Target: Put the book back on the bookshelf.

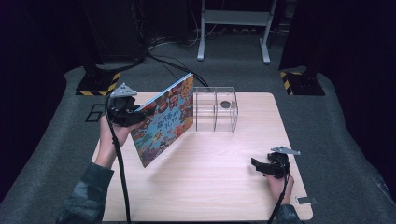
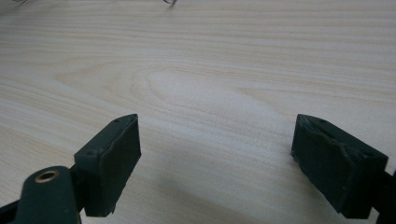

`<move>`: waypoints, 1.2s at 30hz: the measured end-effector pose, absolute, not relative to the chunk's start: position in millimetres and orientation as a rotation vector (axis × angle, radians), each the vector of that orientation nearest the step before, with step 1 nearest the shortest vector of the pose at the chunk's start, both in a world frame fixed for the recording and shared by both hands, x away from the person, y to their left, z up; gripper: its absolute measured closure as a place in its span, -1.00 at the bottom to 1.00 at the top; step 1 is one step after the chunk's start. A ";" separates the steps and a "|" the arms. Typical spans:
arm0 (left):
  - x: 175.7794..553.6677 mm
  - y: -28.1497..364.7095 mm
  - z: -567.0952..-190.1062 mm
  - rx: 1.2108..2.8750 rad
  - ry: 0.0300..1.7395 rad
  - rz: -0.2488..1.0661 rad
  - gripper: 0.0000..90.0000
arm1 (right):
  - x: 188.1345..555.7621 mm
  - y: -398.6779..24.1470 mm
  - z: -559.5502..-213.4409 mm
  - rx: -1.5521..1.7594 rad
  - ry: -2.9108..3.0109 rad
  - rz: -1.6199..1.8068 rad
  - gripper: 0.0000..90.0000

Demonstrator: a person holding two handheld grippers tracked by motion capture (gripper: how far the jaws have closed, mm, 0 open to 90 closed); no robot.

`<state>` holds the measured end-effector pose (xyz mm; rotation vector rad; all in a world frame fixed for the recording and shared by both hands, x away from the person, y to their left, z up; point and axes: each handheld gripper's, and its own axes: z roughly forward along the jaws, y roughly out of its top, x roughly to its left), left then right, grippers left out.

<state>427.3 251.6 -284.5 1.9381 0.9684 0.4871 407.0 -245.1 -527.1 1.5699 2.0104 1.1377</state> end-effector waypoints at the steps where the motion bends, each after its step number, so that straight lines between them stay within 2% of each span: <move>1: 428.5 250.6 -285.0 1.938 0.968 0.490 0.79 | 407.0 -245.0 -527.3 1.569 2.007 1.140 -0.67; 36: 453.5 232.1 -294.5 1.785 1.079 0.568 0.78 | 406.9 -244.0 -527.4 1.556 2.005 1.124 -0.66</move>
